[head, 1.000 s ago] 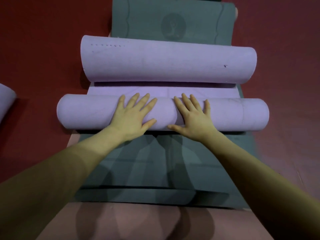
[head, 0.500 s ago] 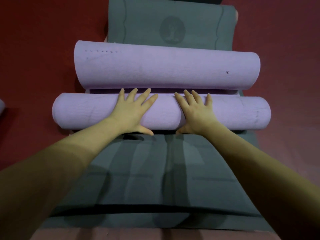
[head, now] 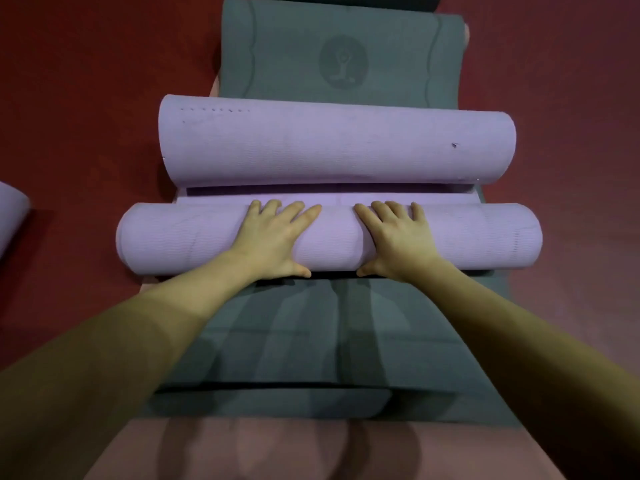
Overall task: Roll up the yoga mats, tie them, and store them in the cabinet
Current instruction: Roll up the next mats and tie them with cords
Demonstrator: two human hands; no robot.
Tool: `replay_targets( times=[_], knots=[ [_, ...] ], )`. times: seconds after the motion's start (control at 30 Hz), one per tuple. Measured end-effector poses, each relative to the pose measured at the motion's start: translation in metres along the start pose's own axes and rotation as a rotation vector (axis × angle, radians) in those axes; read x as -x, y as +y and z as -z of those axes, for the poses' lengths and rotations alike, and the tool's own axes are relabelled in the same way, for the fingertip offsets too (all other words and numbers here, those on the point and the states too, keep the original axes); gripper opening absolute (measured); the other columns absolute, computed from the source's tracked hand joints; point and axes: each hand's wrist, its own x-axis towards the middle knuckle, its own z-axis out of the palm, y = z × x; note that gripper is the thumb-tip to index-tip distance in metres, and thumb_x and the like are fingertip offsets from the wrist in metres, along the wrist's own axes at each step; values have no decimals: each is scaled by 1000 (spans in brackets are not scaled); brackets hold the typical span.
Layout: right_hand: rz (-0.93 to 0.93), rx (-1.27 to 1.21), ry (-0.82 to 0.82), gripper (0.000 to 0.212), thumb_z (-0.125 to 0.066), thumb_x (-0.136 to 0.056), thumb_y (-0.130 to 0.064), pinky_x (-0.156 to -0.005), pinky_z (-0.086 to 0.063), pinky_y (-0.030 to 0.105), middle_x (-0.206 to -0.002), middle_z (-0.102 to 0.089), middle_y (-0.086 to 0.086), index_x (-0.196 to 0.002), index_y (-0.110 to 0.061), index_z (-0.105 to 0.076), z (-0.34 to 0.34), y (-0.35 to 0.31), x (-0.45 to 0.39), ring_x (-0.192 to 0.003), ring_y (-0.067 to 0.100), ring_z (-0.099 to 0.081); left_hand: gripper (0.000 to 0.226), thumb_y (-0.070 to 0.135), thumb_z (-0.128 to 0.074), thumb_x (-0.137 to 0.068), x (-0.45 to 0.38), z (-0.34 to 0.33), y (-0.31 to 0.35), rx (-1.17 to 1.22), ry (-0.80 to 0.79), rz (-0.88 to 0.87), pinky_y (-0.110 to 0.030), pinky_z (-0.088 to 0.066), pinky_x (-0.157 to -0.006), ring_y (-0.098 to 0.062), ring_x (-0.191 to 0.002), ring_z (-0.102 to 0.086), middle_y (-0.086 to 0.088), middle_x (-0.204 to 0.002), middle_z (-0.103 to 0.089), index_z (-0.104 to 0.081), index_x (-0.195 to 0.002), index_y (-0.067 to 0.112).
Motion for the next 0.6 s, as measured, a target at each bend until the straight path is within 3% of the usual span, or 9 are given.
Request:
replay_targets(
  times=[0.2,0.37,0.5,0.57,0.6],
  knots=[
    [-4,-39,97,113,-87,-30,-57,-89,-42,55,-110,-62,11,-128,-12,-54,-11,-19,57,-98,36,-59,112,70,-73,-56,49,-7,18,72,57,-64,-47,-32,-99,-38,-120,-47,-8,-146,-42,-29,-149,24],
    [24,-78,35,109,-82,-34,-63,-85,-46,46,-108,-64,8,-127,-14,-56,-7,-28,94,-95,34,-61,112,71,-75,-50,81,-7,33,110,23,-101,-48,-42,-90,-39,-108,-55,-10,-137,-53,-41,-143,20],
    [15,-91,13,107,-81,-38,-63,-88,-43,46,-112,-62,9,-130,-15,-54,-8,-36,114,-98,35,-60,115,73,-78,-41,98,-9,42,72,71,-126,-49,-49,-81,-40,-96,-61,-12,-127,-60,-50,-137,15],
    [18,-97,22,110,-81,-40,-64,-92,-42,49,-117,-60,11,-133,-14,-51,-9,-37,116,-104,36,-58,117,75,-74,-49,99,-5,44,62,40,-129,-51,-40,-97,-41,-116,-53,-13,-141,-48,-37,-146,18],
    [30,-91,29,111,-81,-41,-66,-94,-41,50,-120,-59,13,-134,-13,-51,-9,-35,116,-106,37,-57,117,76,-68,-58,98,-3,44,64,-19,-131,-49,-29,-107,-39,-131,-40,-10,-152,-33,-22,-151,22]
  ],
)
